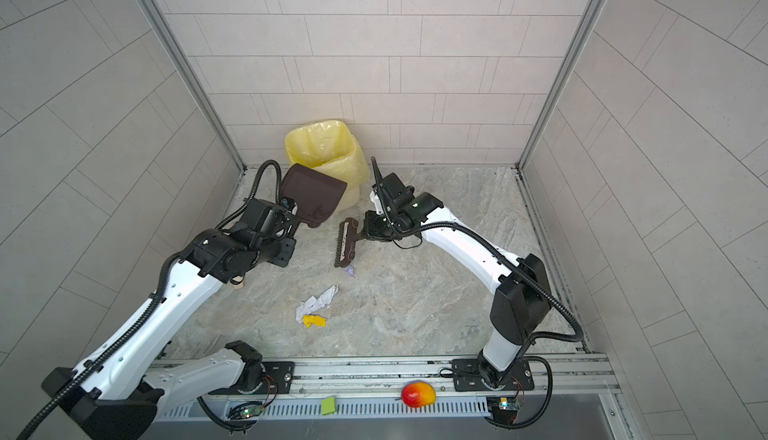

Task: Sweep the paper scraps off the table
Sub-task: 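Lower the dustpan near the purple scrap while right brush moves toward it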

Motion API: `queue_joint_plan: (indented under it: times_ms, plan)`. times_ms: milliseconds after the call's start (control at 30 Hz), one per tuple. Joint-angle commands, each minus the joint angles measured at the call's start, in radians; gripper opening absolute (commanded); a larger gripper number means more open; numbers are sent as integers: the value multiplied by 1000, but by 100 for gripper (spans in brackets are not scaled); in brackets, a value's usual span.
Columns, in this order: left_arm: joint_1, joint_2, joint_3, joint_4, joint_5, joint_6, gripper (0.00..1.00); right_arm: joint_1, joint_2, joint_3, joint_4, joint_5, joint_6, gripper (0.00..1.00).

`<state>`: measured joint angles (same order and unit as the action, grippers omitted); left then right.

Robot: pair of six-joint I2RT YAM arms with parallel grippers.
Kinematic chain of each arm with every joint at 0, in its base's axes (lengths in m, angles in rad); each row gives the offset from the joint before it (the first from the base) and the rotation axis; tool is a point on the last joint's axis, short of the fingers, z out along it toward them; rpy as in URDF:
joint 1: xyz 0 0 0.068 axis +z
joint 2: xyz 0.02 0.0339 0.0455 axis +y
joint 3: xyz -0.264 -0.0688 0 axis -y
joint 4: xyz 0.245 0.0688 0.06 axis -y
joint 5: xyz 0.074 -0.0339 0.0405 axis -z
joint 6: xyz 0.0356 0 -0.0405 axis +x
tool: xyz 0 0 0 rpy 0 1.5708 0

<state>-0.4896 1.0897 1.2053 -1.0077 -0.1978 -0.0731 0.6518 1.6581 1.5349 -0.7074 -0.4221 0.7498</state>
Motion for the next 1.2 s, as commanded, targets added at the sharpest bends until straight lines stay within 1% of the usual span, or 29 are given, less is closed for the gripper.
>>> queue_joint_plan:
  times_ms: [0,167,367,467,600,700,833,900,1067,1167]
  plan:
    - [-3,-7,-16,-14,7,-28,0,-1,-22,-16,-18,27,-8,0]
    - [-3,-6,-28,-13,16,-27,0,-31,-91,-89,-61,28,-25,0]
    - [-3,0,-42,-9,35,-24,0,-104,-217,-170,-169,28,-68,0]
    - [-6,4,-52,-2,52,-26,0,-157,-279,-205,-255,13,-112,0]
    - [-14,14,-67,-2,61,-26,0,-264,-368,-234,-406,16,-196,0]
    - [-21,18,-74,-2,68,-27,0,-335,-425,-231,-428,-11,-221,0]
    - [-35,28,-75,-2,71,-34,0,-303,-452,-227,-350,-73,-170,0]
    - [-44,30,-75,-3,71,-40,0,-242,-429,-210,-342,-86,-161,0]
    - [-67,41,-83,-3,71,-48,0,-93,-364,-193,-345,-74,-173,0]
    - [-81,46,-94,-3,72,-56,0,-49,-331,-196,-375,-66,-206,0]
